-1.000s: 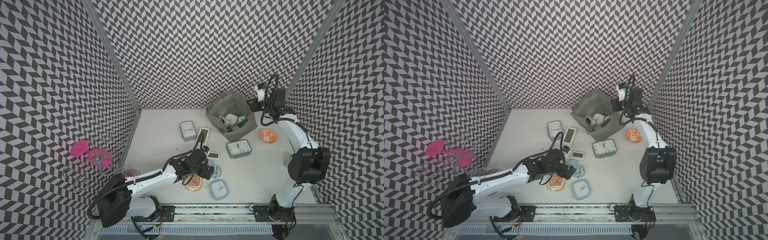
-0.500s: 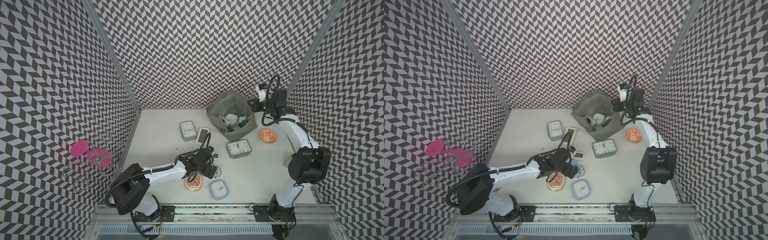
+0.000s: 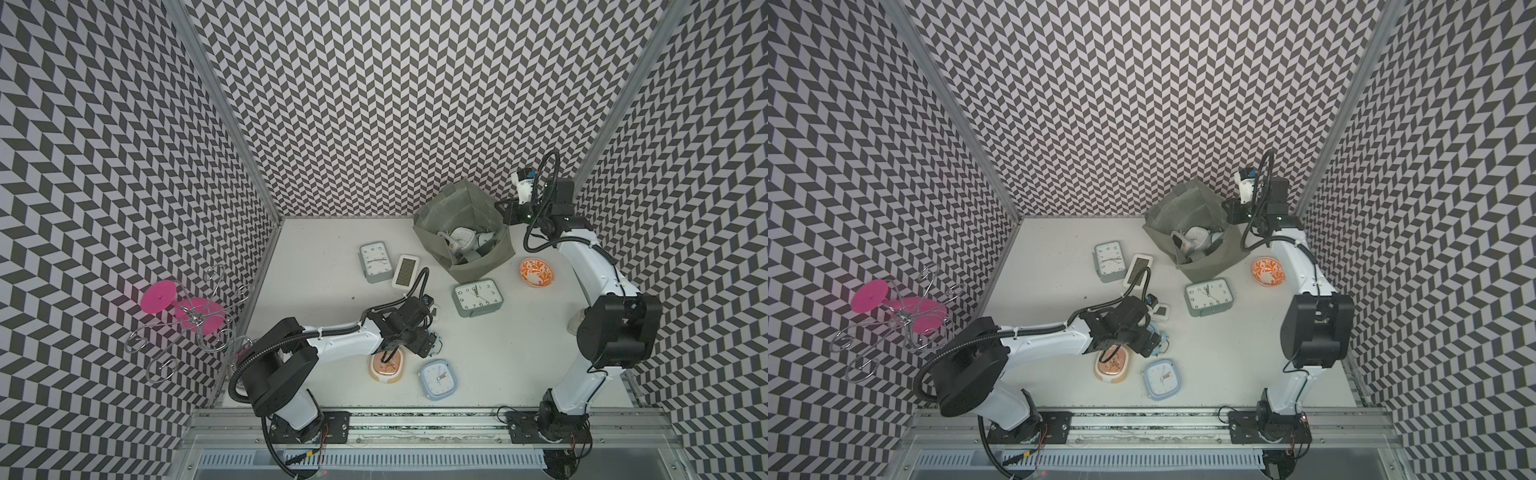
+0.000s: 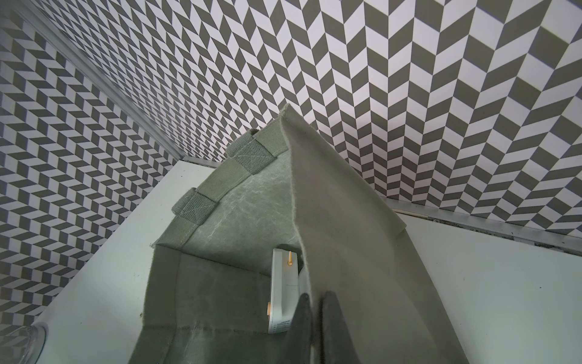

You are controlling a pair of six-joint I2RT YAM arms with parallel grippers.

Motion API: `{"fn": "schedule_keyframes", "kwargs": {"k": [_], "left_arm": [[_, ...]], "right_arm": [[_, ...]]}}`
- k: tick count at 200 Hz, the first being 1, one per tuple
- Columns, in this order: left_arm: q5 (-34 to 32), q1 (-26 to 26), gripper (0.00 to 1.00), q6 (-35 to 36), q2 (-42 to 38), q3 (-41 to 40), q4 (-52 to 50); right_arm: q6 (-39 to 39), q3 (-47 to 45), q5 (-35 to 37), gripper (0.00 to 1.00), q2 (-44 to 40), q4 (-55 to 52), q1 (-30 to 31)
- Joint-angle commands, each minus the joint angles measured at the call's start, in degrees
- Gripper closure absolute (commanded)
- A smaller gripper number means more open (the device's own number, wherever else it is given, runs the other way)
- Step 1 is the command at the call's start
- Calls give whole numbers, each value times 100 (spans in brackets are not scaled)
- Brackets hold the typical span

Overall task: Put the alarm clock into the canvas bag
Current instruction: Pick up the alarm from the center of the board.

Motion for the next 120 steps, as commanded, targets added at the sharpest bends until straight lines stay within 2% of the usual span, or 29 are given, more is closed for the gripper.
{"fn": "schedule_keyframes", "kwargs": {"k": [1,28,75,97,120], "left_arm": [[-149,-42,15,23,-61,136,86],[-308,-42,24,-34,-443,250,-20],[-820,24,27,231,-1426,911,52],[-973,400,32,564,-1628,1339,418],[-652,916,37,857,-1533,1855,1034]], "right_arm": [[44,-13,-171,100,-185,455,-36],[53,-4,-163,100,-185,455,-52],[68,-12,-169,100,-202,472,-60],[101,-4,-209,100,-219,489,-57],[118,-37,-241,100,-246,507,-56]]}}
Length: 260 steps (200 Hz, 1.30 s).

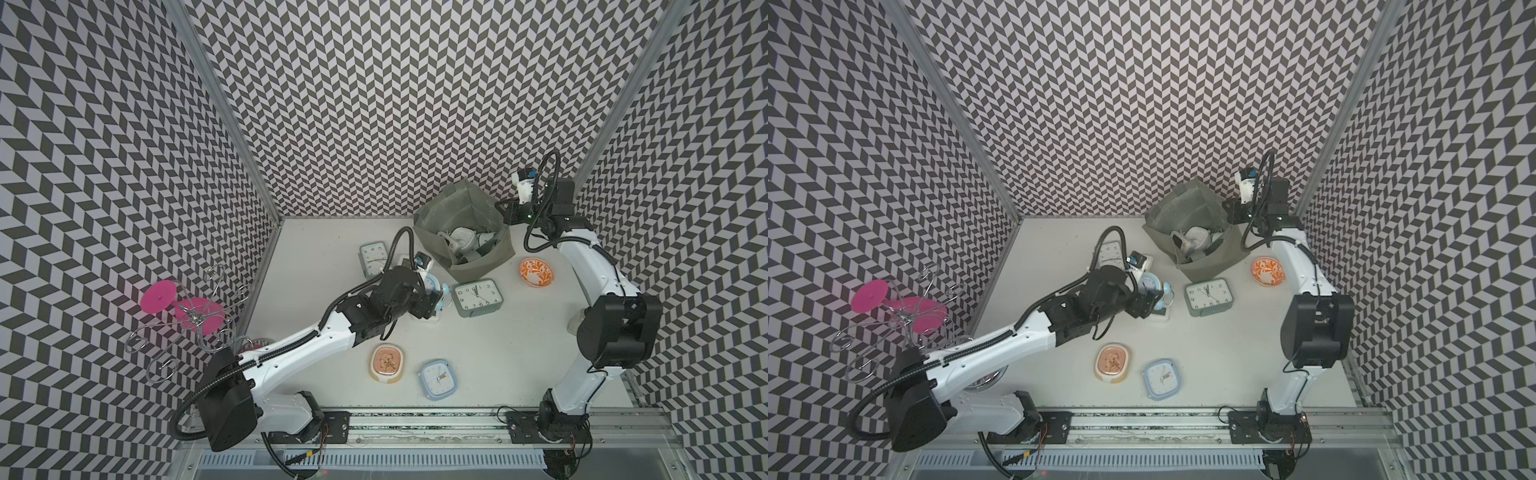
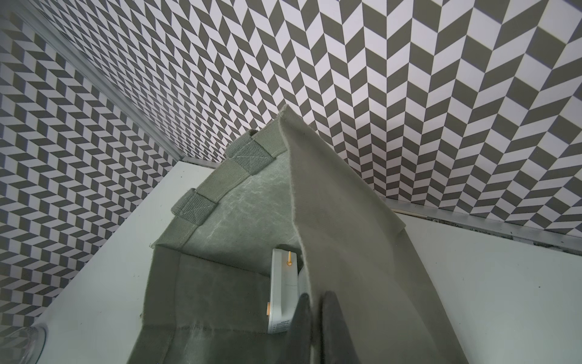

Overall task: Put the alarm clock into the canvas bag
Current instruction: Pick up the alarm from the center of the board, then place the alarm at the canvas bag.

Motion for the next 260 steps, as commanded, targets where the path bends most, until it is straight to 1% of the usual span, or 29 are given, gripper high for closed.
{"fn": "schedule_keyframes", "kwargs": {"k": [1,13,36,55,68,80,91,111,144,155,169,199,212,229,260], "left_arm": [[13,490,37,403,25,504,934],[182,643,37,629,306,933,1053],[288,754,36,1076,1069,2020,916],[578,836,36,1424,1730,2844,892],[788,854,36,1817,2329,3706,444],[802,862,38,2113,2894,4523,-18],[914,878,38,2426,3325,5063,-269],[1193,922,38,2844,3891,5596,-295],[1538,1036,40,3158,4828,6487,-350],[1830,1076,40,3257,5072,6695,-327],[2100,1087,41,3482,5298,6768,-181],[2223,1090,41,3981,5795,7057,-216],[2419,1100,41,4161,5967,7093,-167],[2687,1109,39,4280,6188,7098,-25],[2826,1101,36,4332,6698,7161,287]], "right_arm": [[104,-38,-235,100,-246,507,-28],[115,-73,-236,100,-271,537,-29],[112,-92,-282,100,-286,564,-26],[110,-96,-297,100,-314,577,-27],[112,-93,-303,100,-325,591,-30],[145,-101,-339,100,-326,629,-32],[207,-101,-351,100,-318,667,-32],[391,-116,-428,100,-321,796,-36],[717,-244,-760,100,-393,1077,-59],[752,-291,-771,100,-421,1113,-65],[778,-316,-769,100,-431,1144,-63],[771,-311,-788,100,-411,1109,-60],[761,-320,-797,100,-431,1103,-61],[750,-342,-835,100,-478,1109,-60],[743,-439,-823,100,-554,1145,-53]]}}
